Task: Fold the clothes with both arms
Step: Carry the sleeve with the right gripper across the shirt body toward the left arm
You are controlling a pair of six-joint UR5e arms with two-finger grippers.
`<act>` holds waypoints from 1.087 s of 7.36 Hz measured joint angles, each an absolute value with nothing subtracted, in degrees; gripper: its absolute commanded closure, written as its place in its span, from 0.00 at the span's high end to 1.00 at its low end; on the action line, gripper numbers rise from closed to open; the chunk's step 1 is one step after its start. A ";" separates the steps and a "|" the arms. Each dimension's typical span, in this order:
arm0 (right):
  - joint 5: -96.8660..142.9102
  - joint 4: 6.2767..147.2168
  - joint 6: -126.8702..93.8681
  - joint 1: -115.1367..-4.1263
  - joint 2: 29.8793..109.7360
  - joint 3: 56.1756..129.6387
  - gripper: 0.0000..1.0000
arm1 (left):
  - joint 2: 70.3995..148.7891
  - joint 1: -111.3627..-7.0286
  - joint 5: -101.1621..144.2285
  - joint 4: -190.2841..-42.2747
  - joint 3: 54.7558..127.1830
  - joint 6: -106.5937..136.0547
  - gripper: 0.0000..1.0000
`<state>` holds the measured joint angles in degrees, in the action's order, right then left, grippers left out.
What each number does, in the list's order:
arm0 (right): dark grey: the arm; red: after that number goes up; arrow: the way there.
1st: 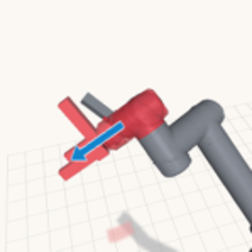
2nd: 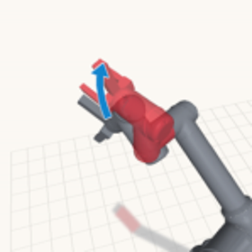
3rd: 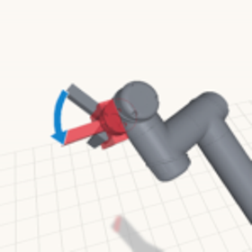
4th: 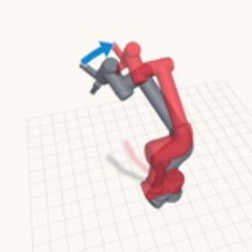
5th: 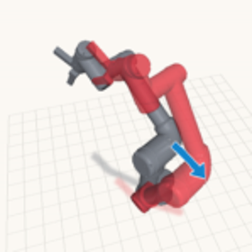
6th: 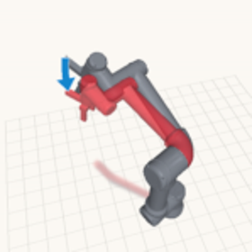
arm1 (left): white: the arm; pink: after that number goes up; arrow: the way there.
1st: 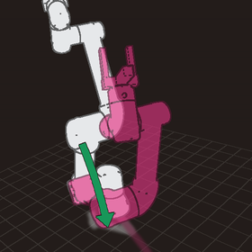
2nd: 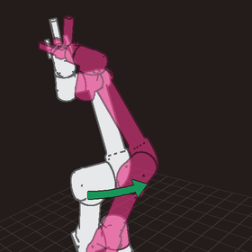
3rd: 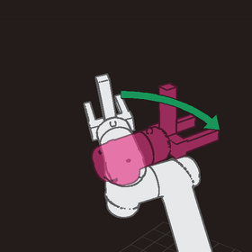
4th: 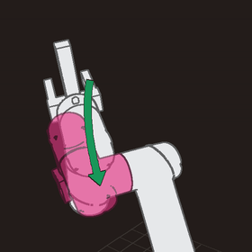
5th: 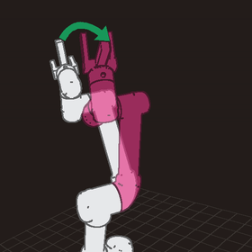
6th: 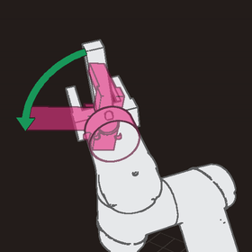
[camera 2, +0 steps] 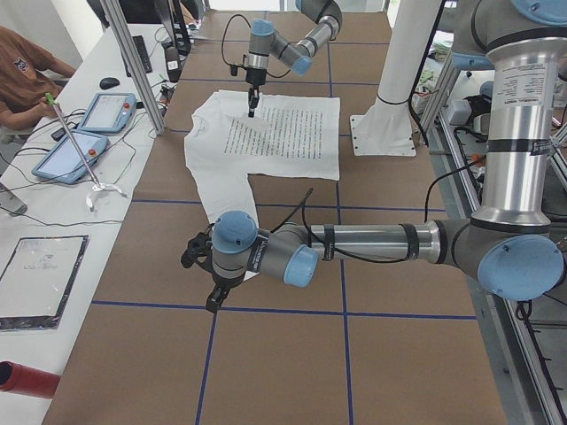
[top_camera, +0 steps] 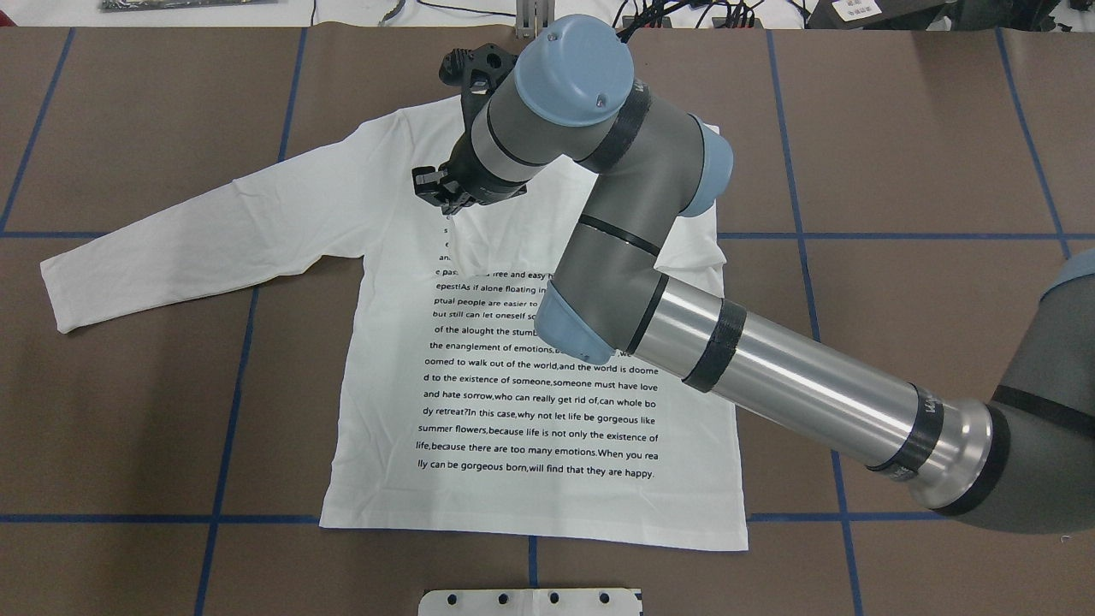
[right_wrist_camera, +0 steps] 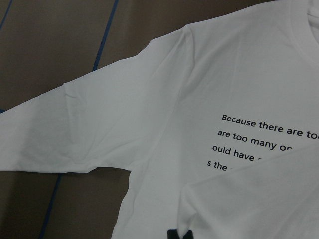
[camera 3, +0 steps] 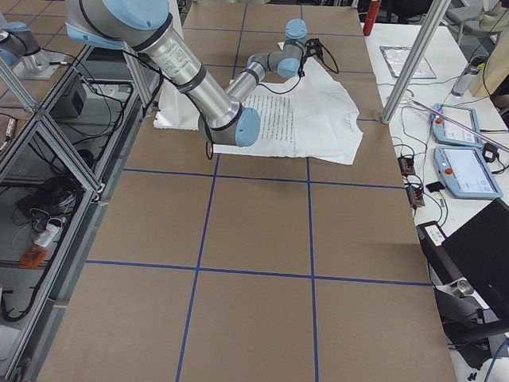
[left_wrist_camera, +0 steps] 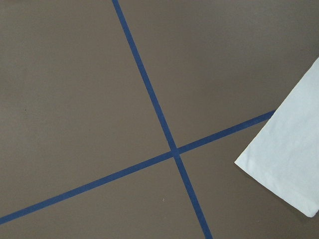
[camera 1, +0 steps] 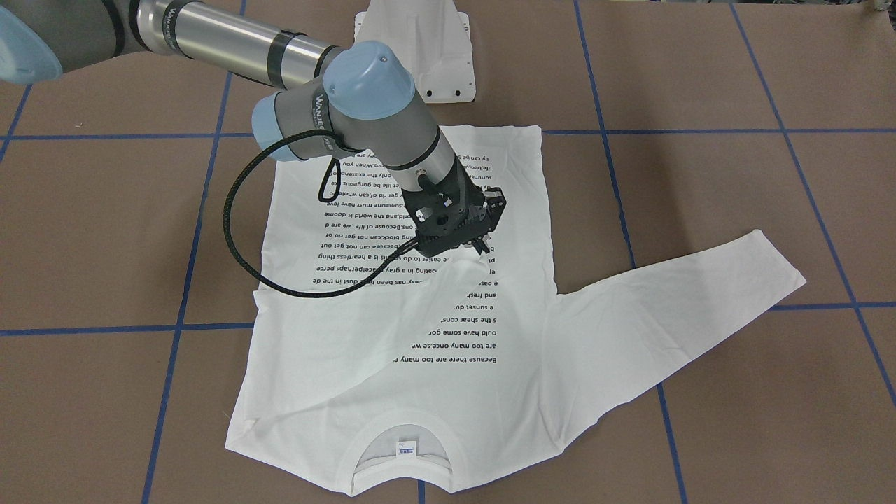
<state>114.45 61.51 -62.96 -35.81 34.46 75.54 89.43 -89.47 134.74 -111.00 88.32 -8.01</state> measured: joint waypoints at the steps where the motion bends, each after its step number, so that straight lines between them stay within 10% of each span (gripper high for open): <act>1: 114.44 61.46 -63.00 -34.86 34.17 75.52 0.00 | 89.46 -89.47 134.74 -111.01 88.32 -8.00 1.00; 8: 113.18 61.34 -62.78 -31.43 31.98 71.59 0.00 | 89.48 -89.47 134.74 -111.01 88.47 -7.94 1.00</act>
<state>113.18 61.34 -62.78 -31.43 31.98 71.59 89.48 -89.47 134.74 -111.01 88.47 -7.94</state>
